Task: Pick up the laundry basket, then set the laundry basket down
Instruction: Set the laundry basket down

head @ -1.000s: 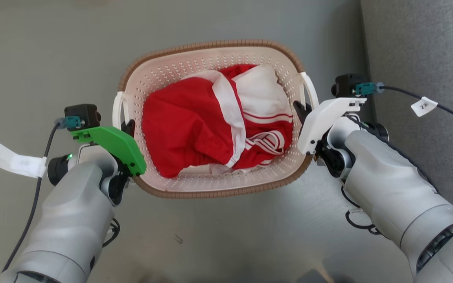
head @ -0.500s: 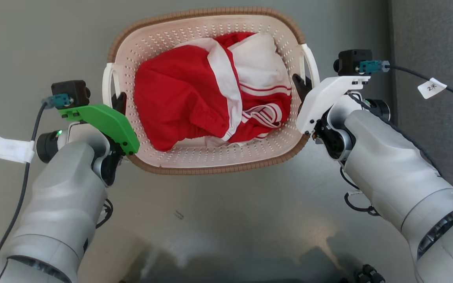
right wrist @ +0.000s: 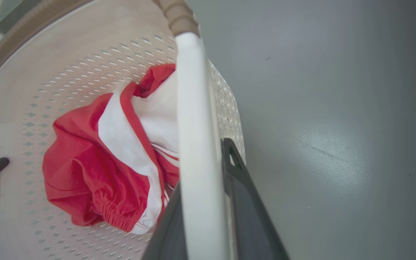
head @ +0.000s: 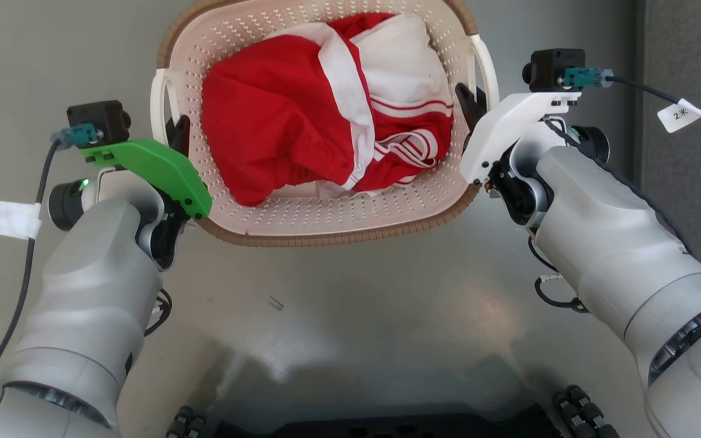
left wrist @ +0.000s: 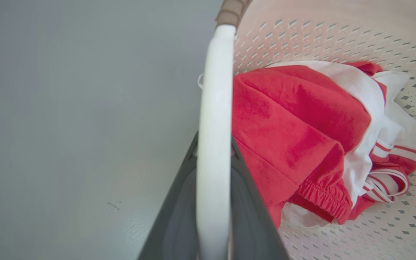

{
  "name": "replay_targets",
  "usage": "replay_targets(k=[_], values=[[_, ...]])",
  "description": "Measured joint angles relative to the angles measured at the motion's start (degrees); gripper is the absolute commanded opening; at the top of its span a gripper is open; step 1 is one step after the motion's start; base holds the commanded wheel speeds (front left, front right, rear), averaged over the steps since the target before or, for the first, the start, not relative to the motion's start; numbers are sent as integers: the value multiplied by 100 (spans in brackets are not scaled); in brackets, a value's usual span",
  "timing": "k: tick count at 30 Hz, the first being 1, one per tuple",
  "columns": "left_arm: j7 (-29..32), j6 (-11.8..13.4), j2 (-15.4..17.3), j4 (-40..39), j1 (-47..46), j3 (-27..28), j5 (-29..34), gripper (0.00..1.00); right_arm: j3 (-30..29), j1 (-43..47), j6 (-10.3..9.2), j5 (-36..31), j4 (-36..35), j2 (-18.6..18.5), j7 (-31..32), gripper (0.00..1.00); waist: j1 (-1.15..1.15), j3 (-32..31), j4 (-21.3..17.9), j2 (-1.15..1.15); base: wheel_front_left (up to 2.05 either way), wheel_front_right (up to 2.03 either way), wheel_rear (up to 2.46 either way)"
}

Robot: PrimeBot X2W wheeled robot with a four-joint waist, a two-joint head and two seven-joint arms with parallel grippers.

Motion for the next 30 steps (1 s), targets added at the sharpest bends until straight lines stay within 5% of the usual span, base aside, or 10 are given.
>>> replay_targets(k=[30], values=[[-142,-56,10,63,-442,-64,45,0,180,-369,0,160,7,-52,-162,0,0,720,46,0,0,0,0]])
